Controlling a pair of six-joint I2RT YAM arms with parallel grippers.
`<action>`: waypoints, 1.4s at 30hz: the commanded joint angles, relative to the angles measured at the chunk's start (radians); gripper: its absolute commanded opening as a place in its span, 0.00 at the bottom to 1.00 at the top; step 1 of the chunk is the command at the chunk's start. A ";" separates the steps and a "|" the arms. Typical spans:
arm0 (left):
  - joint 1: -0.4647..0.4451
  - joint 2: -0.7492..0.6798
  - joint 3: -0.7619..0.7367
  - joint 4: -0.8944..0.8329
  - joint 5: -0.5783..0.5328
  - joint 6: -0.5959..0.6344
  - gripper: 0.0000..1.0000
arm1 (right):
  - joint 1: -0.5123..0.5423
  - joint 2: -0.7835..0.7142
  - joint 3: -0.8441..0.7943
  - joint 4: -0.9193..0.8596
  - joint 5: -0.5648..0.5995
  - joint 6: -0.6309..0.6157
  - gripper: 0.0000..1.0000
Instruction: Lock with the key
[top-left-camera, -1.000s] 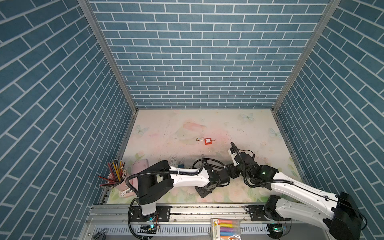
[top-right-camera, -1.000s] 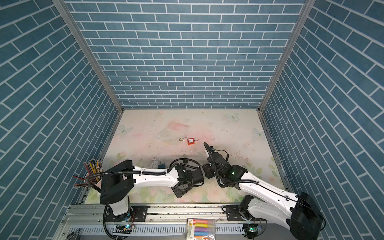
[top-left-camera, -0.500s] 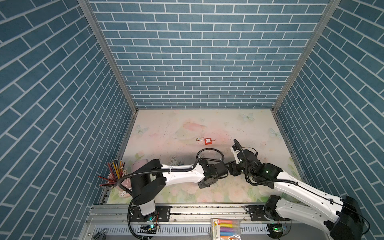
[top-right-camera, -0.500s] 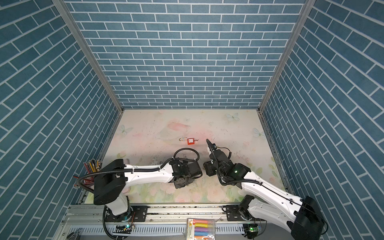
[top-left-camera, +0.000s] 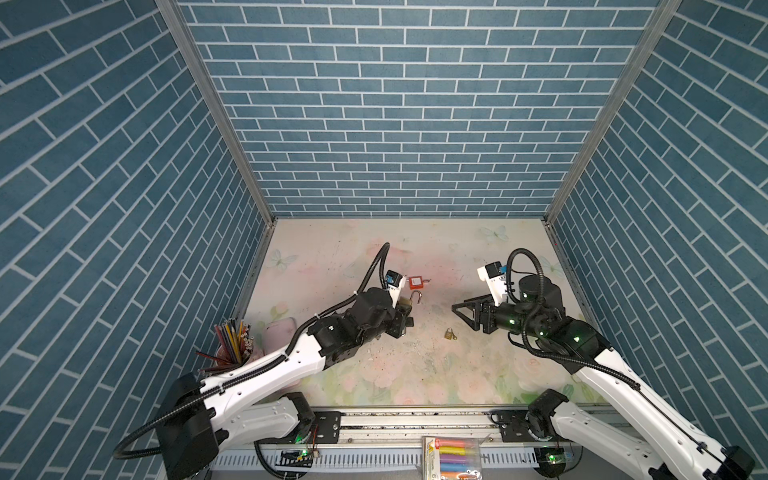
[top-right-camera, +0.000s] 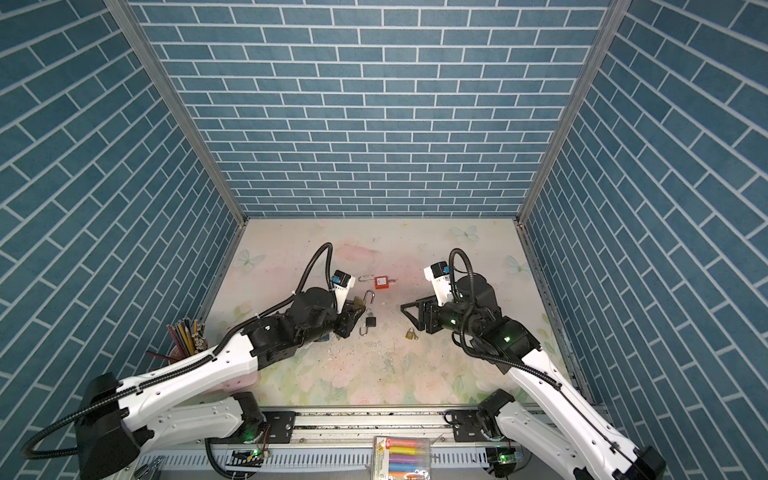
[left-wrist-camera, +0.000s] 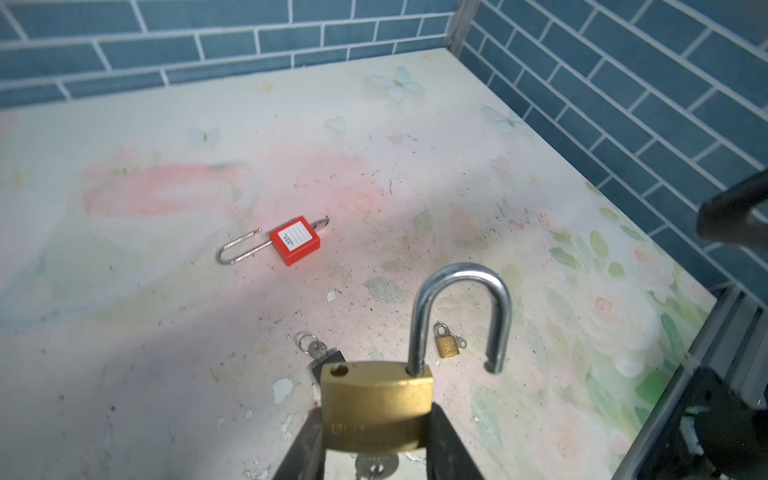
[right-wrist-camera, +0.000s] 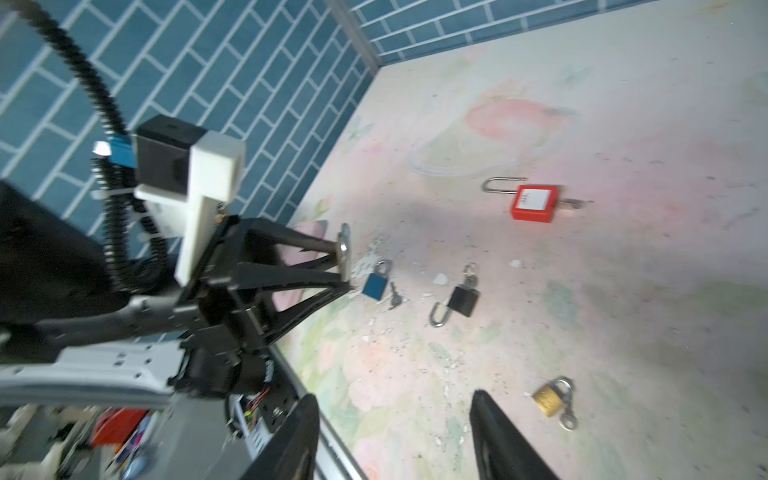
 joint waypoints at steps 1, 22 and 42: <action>0.031 -0.052 -0.023 0.126 0.093 0.364 0.00 | -0.002 0.000 0.008 0.035 -0.194 -0.040 0.60; 0.172 0.042 0.083 0.024 0.476 0.529 0.00 | 0.072 0.250 0.097 0.147 0.000 -0.011 0.59; 0.169 0.060 0.127 0.008 0.526 0.484 0.00 | 0.068 0.295 0.066 0.121 0.115 -0.054 0.51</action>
